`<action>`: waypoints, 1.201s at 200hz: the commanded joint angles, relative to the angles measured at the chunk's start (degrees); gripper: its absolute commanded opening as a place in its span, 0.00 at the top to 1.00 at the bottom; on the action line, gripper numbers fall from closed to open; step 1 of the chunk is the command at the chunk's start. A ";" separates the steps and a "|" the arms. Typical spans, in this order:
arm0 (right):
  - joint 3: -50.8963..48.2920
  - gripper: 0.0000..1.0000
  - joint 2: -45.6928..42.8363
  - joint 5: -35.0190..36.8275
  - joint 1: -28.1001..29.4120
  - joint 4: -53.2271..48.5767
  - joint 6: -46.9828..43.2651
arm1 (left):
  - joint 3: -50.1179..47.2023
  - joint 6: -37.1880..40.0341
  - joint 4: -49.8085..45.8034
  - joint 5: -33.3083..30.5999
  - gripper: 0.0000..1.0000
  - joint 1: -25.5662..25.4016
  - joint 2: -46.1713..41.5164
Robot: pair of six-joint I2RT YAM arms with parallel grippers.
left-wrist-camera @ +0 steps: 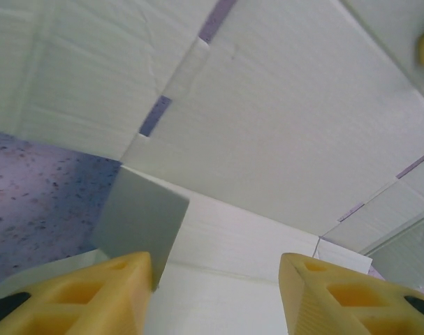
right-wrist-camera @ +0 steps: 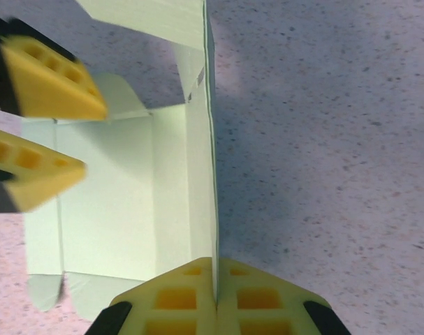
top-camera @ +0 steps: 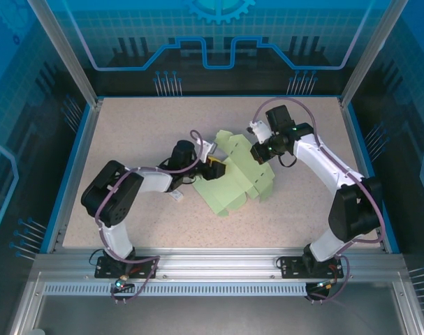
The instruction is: Fold the paper box
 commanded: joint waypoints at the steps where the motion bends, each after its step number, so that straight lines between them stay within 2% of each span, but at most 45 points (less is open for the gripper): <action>1: 0.71 0.96 -0.27 8.72 2.46 0.78 -3.15 | -1.56 -2.59 1.48 -0.18 0.47 1.38 -4.35; 37: 0.82 0.96 -0.18 21.47 8.01 1.99 -7.24 | -4.56 -5.55 -0.58 -1.13 0.46 4.30 -9.57; 98: -5.05 0.96 -0.10 40.50 17.31 12.64 -18.93 | -4.81 -7.62 -13.97 -11.61 0.43 8.32 -17.98; 135: -11.84 0.95 -1.06 45.07 20.96 26.93 -27.79 | -3.59 -9.73 -18.77 -14.40 0.41 11.03 -19.57; 173: -17.63 0.95 -0.07 48.81 23.26 39.88 -36.83 | -1.79 -9.95 -21.20 -15.54 0.41 11.53 -19.01; 213: -22.45 0.95 1.55 51.35 23.82 51.00 -43.73 | 3.18 -9.69 -22.09 -12.16 0.40 11.62 -14.03; 240: -25.29 0.95 3.25 52.56 23.82 60.27 -48.69 | 7.15 -9.36 -23.57 -12.72 0.40 11.82 -10.16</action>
